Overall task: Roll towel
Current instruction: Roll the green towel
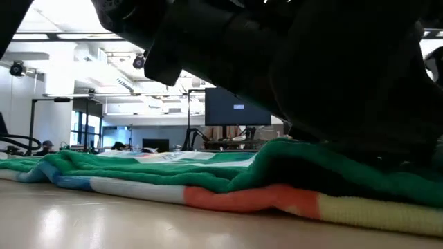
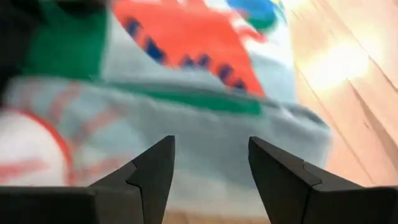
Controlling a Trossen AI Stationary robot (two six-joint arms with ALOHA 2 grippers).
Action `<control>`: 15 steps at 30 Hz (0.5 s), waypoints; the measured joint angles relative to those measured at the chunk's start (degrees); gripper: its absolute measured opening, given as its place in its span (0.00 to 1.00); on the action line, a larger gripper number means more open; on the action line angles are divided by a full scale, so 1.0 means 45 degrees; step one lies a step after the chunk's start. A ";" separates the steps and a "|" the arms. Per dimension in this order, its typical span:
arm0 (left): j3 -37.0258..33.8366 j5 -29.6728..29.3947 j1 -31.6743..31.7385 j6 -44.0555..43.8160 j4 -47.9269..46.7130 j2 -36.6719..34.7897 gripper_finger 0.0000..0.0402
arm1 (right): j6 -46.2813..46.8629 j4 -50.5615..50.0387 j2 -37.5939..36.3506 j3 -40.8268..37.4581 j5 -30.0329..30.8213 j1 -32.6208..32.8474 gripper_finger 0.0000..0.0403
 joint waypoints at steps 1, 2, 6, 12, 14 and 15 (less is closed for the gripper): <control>-0.0012 -0.0008 0.0000 0.0005 0.0085 0.0007 0.30 | 0.0065 -0.0302 -0.0025 0.0000 -0.0172 -0.0107 0.47; -0.0019 -0.0011 0.0000 0.0010 0.0255 0.0014 0.30 | 0.0136 -0.0511 -0.0035 0.0000 -0.0281 -0.0229 0.47; -0.0038 -0.0043 0.0000 0.0029 0.0527 0.0036 0.30 | -0.0304 -0.0390 0.0015 -0.0019 -0.0700 -0.0934 0.47; -0.0046 -0.0074 -0.0024 0.0042 0.0676 0.0051 0.30 | -0.2355 0.0221 0.0122 -0.0076 -0.1666 -0.2646 0.47; -0.0047 -0.0096 -0.0036 0.0029 0.0678 0.0051 0.30 | -0.3022 0.0348 0.0221 -0.0110 -0.1849 -0.3249 0.47; -0.0047 -0.0094 -0.0039 0.0026 0.0681 0.0051 0.30 | -0.3426 0.0563 0.0232 -0.0114 -0.2036 -0.3561 0.47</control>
